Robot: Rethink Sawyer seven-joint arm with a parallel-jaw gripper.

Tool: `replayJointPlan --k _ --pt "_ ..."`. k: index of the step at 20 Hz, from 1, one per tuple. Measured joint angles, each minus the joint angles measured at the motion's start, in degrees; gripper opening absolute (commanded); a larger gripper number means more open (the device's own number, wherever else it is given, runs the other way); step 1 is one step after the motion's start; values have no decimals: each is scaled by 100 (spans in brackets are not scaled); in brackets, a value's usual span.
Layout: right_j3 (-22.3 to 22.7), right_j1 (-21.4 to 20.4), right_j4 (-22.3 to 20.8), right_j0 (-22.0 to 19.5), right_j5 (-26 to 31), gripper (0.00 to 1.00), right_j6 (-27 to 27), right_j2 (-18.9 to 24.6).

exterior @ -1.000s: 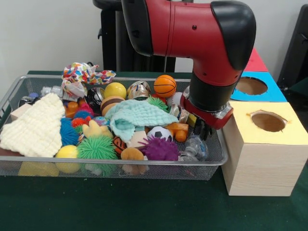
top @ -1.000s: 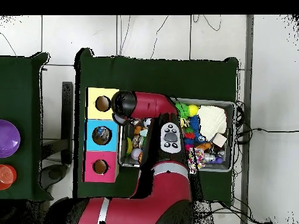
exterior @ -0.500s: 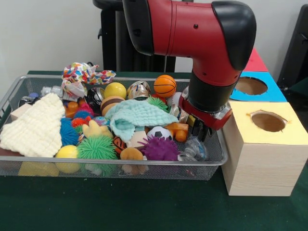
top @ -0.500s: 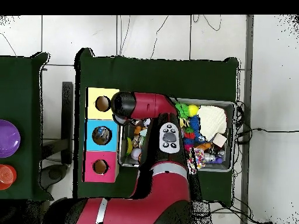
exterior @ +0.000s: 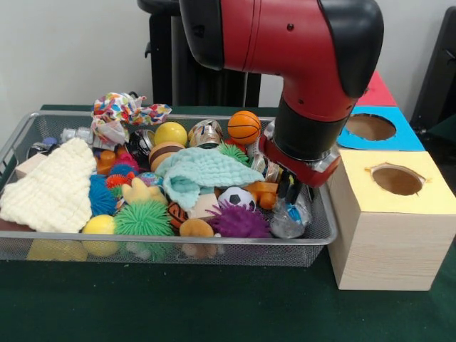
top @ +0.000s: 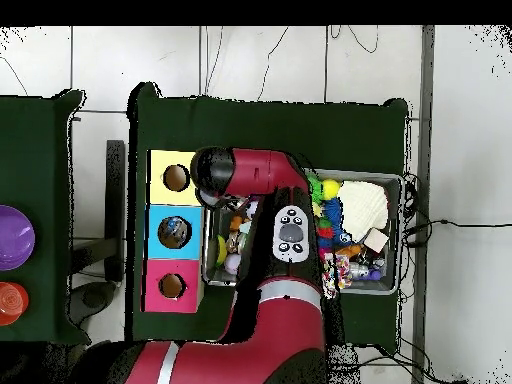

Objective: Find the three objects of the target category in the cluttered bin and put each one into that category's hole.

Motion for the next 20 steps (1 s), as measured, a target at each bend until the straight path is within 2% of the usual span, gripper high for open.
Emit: replayJointPlan --k 6,15,20 --pt "-47 -224 -5 6 479 0 0 -160" --pt "-49 -544 -22 77 806 0 0 -300" --pt "-174 -651 -36 180 1182 0 0 -361"
